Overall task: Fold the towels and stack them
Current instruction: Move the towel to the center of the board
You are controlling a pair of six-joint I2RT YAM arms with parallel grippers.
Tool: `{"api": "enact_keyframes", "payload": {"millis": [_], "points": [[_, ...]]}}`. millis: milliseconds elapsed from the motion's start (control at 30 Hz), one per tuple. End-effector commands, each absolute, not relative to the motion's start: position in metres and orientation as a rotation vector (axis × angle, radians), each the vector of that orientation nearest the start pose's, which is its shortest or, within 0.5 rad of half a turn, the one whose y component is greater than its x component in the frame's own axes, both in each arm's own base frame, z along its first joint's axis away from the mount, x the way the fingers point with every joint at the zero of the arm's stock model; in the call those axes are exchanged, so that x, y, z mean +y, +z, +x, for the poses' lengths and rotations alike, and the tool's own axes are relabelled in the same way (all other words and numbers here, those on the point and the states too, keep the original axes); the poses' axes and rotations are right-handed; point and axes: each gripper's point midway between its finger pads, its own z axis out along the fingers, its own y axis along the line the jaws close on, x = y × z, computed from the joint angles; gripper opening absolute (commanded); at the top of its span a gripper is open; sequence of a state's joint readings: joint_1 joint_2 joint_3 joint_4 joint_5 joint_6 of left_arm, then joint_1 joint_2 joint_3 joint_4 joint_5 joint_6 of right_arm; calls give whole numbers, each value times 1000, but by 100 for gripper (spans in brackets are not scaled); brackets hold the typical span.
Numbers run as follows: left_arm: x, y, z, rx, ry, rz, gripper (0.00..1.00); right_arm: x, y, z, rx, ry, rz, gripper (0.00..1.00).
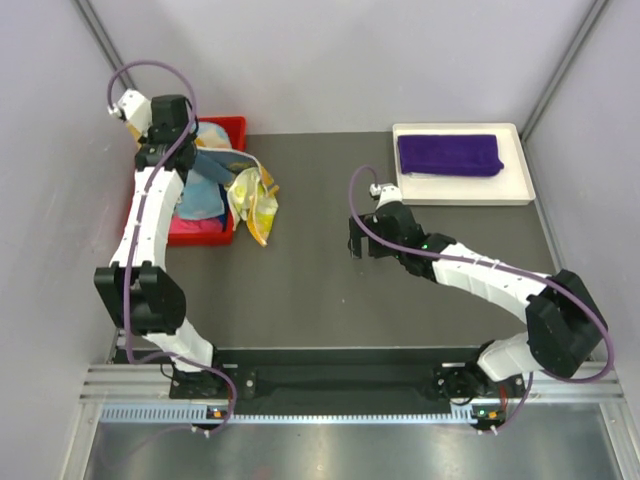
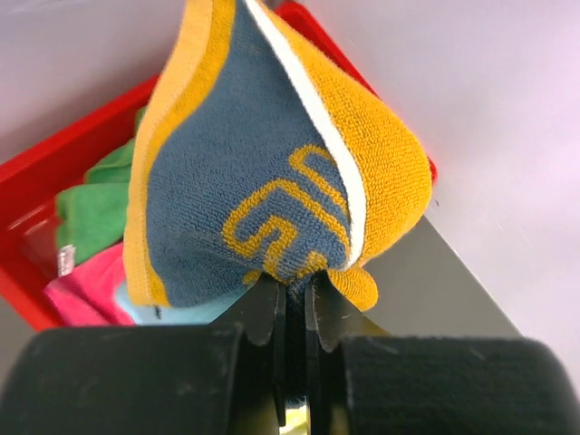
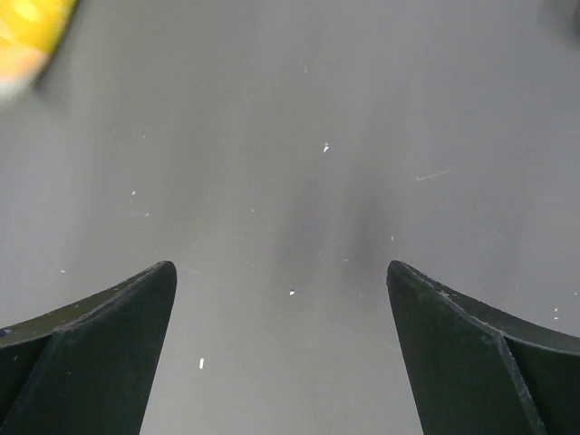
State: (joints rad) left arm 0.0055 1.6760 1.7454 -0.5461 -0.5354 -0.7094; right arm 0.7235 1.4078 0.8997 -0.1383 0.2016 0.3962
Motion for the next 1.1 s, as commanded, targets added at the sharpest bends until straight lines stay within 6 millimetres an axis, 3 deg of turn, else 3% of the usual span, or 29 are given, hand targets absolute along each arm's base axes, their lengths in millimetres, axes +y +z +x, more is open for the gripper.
{"api": "enact_keyframes", "payload": {"millis": [0,67,100,167,200,300,400,467,567,667,700,733,767,800,833,867,900,933,967,1000,1033,1067], "points": [[94,320,456,1572,149,-1119,0,264,151,317,2152,437,-261,99],[105,326,437,1496,160,-1166,0,268,146,317,2171,438,-278,99],[120,307,427,1499,206,-1208,0,271,147,318,2172,441,-288,98],[138,293,417,1478,215,-1269,0,275,146,316,2176,444,-302,98],[147,272,412,1505,241,-1292,0,276,144,315,2180,443,-308,98],[191,237,398,1507,277,-1383,0,282,144,313,2190,452,-338,98],[206,213,413,1574,209,-1358,0,287,143,311,2194,460,-362,98],[202,188,421,1670,199,-1362,0,295,141,312,2189,485,-380,99],[192,166,434,1758,136,-1337,0,332,148,316,2138,578,-441,99],[182,151,441,1821,76,-1294,13,366,148,328,2081,637,-482,99],[179,149,440,1838,67,-1292,27,381,156,331,2046,679,-497,99],[177,150,443,1837,51,-1273,33,393,159,331,2025,703,-509,100],[169,149,443,1863,5,-1227,40,405,148,336,2024,713,-519,100],[168,156,448,1839,-18,-1198,48,421,160,340,1982,749,-528,100],[164,166,450,1825,-44,-1169,51,431,143,343,2000,743,-547,100],[160,171,452,1826,-65,-1123,51,439,140,347,1998,746,-549,100],[152,172,452,1834,-99,-1098,52,453,155,353,1961,768,-544,100],[149,189,455,1788,-126,-1059,55,460,134,359,1994,751,-539,100],[142,183,451,1796,-139,-1040,58,465,128,364,2006,747,-531,100],[130,188,453,1794,-188,-999,59,475,137,373,1993,749,-512,100],[124,203,454,1750,-220,-965,59,479,115,378,2032,736,-508,100],[117,196,449,1750,-235,-949,59,484,113,382,2032,739,-503,98]]}}
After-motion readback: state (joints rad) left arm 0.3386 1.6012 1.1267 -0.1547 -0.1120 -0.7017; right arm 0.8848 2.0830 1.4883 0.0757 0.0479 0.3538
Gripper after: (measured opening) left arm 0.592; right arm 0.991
